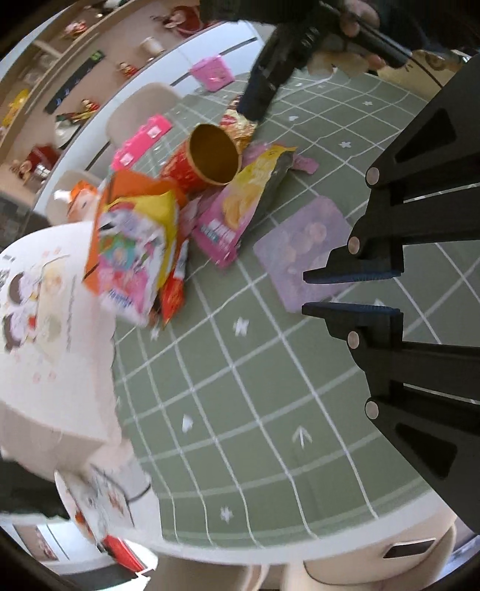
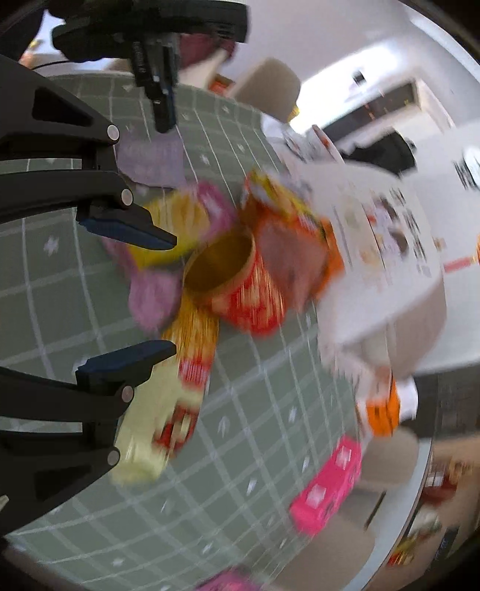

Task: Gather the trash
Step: 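Move both open tools back over the snack pile on the table, then grasp the pink-and-yellow snack bag with the right tool and lift it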

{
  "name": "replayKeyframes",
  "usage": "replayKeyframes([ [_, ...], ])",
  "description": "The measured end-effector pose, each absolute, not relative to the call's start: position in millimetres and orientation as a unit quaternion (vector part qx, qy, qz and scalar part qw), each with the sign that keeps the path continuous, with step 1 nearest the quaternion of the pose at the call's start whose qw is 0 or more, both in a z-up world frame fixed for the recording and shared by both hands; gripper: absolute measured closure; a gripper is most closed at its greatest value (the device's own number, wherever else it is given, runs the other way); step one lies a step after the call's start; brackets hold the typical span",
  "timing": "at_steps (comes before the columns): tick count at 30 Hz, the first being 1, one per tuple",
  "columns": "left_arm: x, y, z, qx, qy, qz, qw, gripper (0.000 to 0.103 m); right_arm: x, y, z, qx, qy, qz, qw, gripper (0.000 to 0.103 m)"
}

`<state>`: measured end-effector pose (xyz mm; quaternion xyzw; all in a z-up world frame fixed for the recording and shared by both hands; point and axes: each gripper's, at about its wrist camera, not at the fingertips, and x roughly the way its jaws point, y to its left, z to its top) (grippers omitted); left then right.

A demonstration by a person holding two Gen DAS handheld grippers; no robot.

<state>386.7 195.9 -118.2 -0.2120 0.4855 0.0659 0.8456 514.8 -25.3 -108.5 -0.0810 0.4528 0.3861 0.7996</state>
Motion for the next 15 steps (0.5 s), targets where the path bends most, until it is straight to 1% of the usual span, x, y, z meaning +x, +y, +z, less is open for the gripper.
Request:
replayKeyframes([
  [3, 378, 203, -112, -0.215, 0.478, 0.071, 0.849, 0.093, 511, 3, -119, -0.108, 0.454, 0.412, 0.783, 0.055],
  [7, 380, 208, -115, -0.225, 0.487, 0.052, 0.842, 0.093, 513, 33, -138, -0.144, 0.461, 0.423, 0.766, 0.055],
  [10, 383, 209, -120, -0.227, 0.495, 0.044, 0.837, 0.093, 517, 44, -151, -0.152, 0.477, 0.419, 0.758, 0.055],
  [11, 383, 209, -121, -0.227, 0.498, 0.040, 0.836, 0.093, 518, 46, -155, -0.154, 0.481, 0.418, 0.755, 0.053],
  [12, 384, 208, -122, -0.227, 0.500, 0.036, 0.835, 0.092, 515, 47, -154, -0.153, 0.476, 0.420, 0.758, 0.053],
  [13, 384, 209, -123, -0.230, 0.500, 0.032, 0.834, 0.092, 514, 48, -154, -0.149, 0.478, 0.427, 0.753, 0.058],
  [14, 383, 210, -124, -0.233, 0.501, 0.026, 0.833, 0.092, 511, 49, -155, -0.146, 0.483, 0.429, 0.749, 0.070],
  [15, 385, 212, -126, -0.233, 0.502, 0.021, 0.832, 0.092, 508, 50, -154, -0.149, 0.483, 0.425, 0.751, 0.078],
])
